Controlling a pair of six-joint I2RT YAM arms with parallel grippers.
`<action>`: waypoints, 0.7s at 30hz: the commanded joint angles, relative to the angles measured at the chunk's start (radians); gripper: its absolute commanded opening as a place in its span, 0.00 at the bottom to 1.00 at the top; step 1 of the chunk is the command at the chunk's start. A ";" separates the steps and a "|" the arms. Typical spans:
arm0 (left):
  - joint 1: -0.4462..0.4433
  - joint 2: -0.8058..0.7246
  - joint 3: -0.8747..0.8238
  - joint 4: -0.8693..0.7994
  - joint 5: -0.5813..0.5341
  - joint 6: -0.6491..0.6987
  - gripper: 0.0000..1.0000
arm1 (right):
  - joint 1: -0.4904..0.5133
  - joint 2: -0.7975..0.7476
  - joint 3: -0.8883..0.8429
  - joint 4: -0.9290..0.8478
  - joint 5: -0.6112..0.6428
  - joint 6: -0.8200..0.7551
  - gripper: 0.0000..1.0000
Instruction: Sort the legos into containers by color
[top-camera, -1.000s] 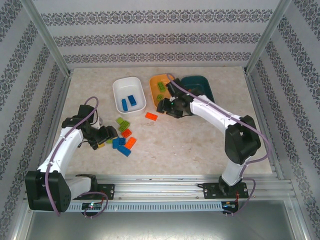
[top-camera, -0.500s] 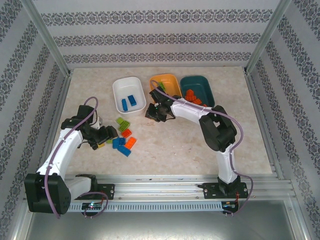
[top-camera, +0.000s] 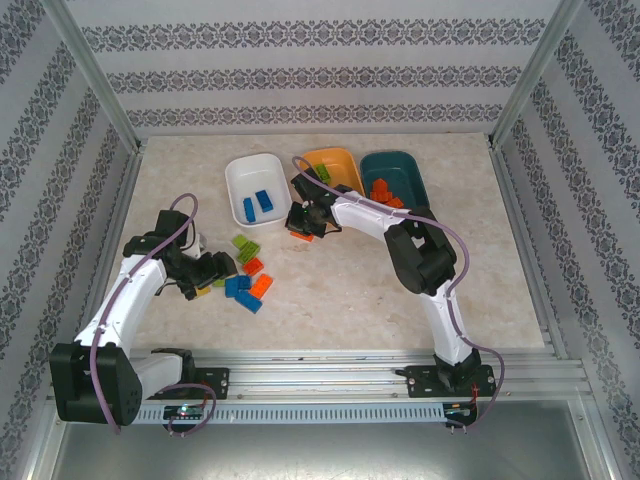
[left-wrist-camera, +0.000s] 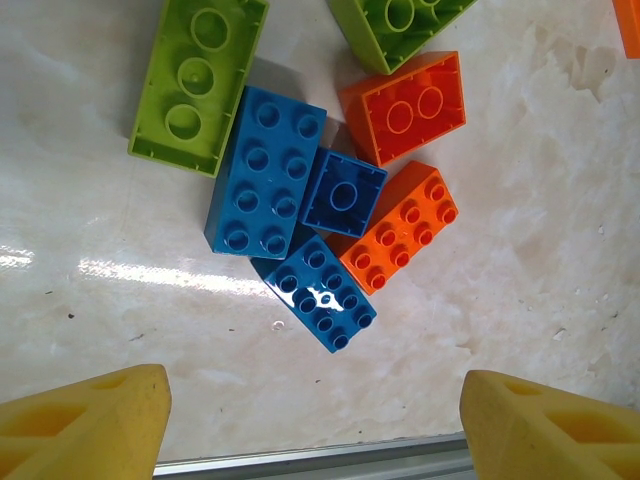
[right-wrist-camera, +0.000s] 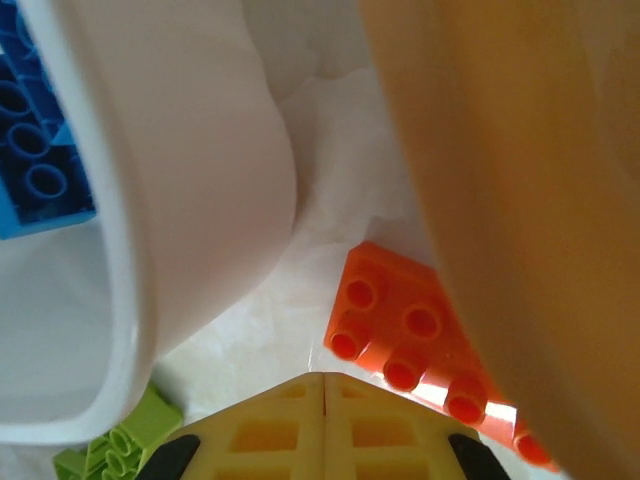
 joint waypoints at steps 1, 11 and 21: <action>0.013 0.004 -0.011 0.008 0.017 0.024 0.77 | -0.013 0.034 0.053 -0.056 0.039 -0.027 0.00; 0.014 0.010 -0.013 0.014 0.036 0.031 0.78 | -0.024 0.063 0.085 -0.149 0.084 -0.061 0.00; 0.013 0.005 -0.014 0.021 0.045 0.031 0.78 | -0.009 -0.063 -0.081 -0.182 0.095 -0.108 0.00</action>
